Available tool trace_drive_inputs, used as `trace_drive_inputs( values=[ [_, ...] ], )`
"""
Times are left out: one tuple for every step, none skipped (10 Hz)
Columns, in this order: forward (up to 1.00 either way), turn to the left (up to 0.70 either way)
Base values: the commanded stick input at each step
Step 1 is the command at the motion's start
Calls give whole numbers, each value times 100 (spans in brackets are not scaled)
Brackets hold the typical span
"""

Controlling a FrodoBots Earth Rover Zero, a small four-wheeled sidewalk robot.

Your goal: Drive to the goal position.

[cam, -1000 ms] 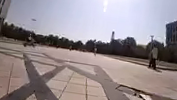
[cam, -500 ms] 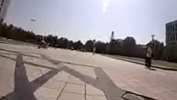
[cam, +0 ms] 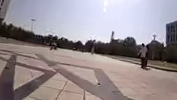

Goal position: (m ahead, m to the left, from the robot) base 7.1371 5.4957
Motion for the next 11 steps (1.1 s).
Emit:
trace_drive_inputs(
  values=[
    [70, 2],
    [70, 2],
    [70, 1],
    [70, 0],
    [70, 2],
    [70, 2],
    [70, 2],
    [70, 2],
    [70, 2],
    [70, 2],
    [70, 2]
  ],
)
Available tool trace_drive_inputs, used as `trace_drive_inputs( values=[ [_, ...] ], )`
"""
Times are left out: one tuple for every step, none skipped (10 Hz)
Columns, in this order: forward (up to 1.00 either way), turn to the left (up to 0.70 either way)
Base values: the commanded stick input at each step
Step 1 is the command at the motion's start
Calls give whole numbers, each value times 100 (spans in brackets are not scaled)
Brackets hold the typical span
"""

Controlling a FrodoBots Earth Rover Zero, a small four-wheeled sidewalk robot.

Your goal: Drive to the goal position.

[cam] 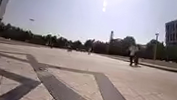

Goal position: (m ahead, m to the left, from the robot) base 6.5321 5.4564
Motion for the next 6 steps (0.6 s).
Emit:
trace_drive_inputs(
  values=[
    [70, 2],
    [70, 2],
    [70, 2],
    [70, 2],
    [70, 2],
    [70, 2]
  ],
)
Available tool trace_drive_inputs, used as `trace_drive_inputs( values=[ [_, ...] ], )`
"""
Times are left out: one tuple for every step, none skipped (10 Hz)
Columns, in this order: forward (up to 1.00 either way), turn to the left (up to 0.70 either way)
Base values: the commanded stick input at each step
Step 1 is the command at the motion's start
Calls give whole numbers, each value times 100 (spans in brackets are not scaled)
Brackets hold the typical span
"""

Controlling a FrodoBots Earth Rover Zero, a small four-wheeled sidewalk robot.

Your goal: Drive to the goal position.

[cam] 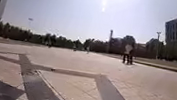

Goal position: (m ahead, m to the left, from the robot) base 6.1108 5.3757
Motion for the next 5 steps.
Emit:
trace_drive_inputs(
  values=[
    [70, 2],
    [70, 2],
    [70, 2],
    [70, 2],
    [70, 2]
  ],
)
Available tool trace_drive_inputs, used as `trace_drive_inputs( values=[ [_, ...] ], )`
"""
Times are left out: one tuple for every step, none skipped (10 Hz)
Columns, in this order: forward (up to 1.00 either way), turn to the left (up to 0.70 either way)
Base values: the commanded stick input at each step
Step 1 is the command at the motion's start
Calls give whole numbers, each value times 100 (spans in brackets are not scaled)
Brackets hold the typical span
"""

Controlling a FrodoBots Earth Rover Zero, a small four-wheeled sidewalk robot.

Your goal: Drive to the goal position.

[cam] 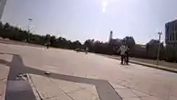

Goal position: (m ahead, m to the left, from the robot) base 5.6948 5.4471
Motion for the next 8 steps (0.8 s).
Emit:
trace_drive_inputs(
  values=[
    [70, 1],
    [70, 1],
    [70, 2],
    [70, 2],
    [70, 2],
    [70, 2],
    [70, 2],
    [70, 2]
  ],
)
